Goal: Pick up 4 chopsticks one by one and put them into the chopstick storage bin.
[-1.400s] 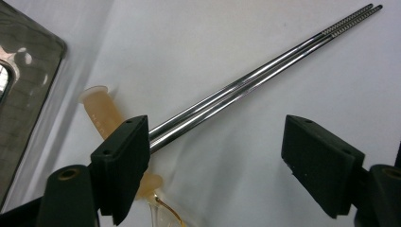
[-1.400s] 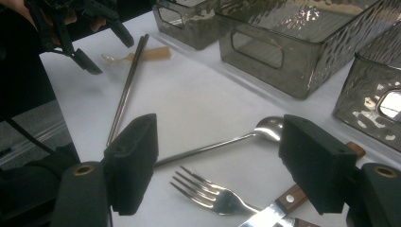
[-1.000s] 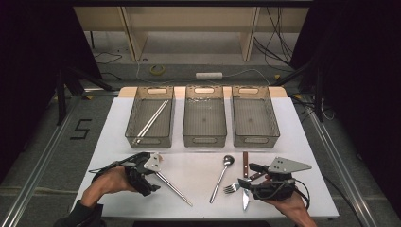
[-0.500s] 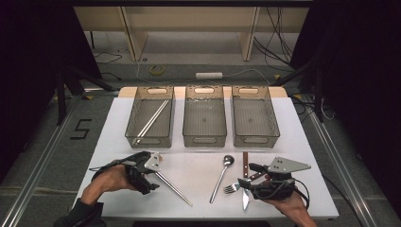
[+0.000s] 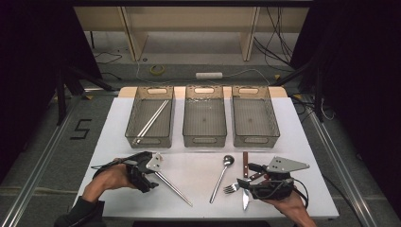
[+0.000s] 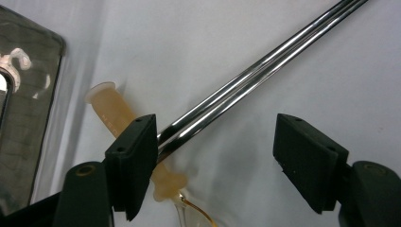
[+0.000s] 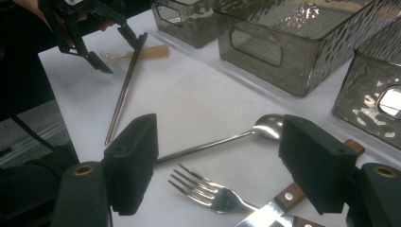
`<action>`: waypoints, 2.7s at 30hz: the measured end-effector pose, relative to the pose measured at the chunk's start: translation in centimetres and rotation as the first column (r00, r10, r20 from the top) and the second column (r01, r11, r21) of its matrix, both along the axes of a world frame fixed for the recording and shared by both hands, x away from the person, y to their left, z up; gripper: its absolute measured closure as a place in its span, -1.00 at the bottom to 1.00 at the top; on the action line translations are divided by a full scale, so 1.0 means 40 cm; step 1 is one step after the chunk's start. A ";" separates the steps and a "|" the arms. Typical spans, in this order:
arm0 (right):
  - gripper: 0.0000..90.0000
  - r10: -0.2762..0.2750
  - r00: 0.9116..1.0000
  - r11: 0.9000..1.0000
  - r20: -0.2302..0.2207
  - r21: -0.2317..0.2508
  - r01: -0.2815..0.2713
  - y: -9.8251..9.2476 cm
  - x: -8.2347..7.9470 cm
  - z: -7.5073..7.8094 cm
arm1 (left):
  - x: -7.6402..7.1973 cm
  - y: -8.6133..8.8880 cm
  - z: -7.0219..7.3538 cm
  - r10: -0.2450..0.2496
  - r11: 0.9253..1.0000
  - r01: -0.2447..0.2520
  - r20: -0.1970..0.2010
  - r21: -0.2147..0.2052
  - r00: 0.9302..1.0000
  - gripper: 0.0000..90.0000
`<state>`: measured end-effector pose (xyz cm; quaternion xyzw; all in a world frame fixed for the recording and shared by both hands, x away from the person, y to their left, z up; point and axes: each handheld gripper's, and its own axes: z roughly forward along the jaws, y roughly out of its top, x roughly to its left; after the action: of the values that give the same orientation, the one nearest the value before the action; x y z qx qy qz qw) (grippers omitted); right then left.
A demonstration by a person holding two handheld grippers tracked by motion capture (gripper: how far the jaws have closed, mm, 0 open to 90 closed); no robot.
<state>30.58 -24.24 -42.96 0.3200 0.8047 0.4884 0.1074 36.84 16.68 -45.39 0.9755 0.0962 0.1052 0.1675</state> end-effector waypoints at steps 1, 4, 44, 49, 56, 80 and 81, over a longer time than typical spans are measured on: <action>-0.33 0.000 1.000 1.000 0.001 -0.001 0.000 0.000 0.000 0.000 | 0.001 -0.001 -0.001 -0.005 1.000 0.005 0.003 0.005 1.000 -0.27; -0.33 -0.002 1.000 1.000 0.000 0.001 0.002 0.000 0.000 0.000 | 0.003 -0.004 0.000 -0.018 1.000 0.017 0.014 0.024 1.000 -0.21; -0.33 0.015 1.000 1.000 0.001 -0.018 -0.015 0.008 -0.008 0.003 | -0.006 -0.001 -0.011 -0.123 0.982 0.115 0.048 0.149 0.991 0.41; -0.33 0.019 1.000 1.000 0.002 -0.024 -0.019 0.010 -0.009 0.002 | -0.008 0.000 -0.014 -0.138 0.979 0.130 0.041 0.158 0.990 0.50; -0.33 0.021 1.000 0.999 -0.002 -0.026 -0.021 0.011 -0.009 0.001 | -0.010 -0.001 -0.015 -0.163 0.974 0.154 0.041 0.167 0.986 0.56; -0.32 0.033 0.999 0.999 -0.006 -0.030 -0.033 0.014 -0.008 -0.002 | -0.014 0.004 -0.017 -0.236 0.959 0.222 0.068 0.175 0.969 0.77; -0.33 0.032 0.999 0.999 -0.006 -0.031 -0.033 0.014 -0.008 -0.002 | -0.014 0.004 -0.017 -0.237 0.959 0.223 0.064 0.172 0.970 0.77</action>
<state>30.26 -23.66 -43.02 0.3066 0.8175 0.4767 0.1019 36.27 16.84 -46.06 0.9853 -0.0338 0.1333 0.1016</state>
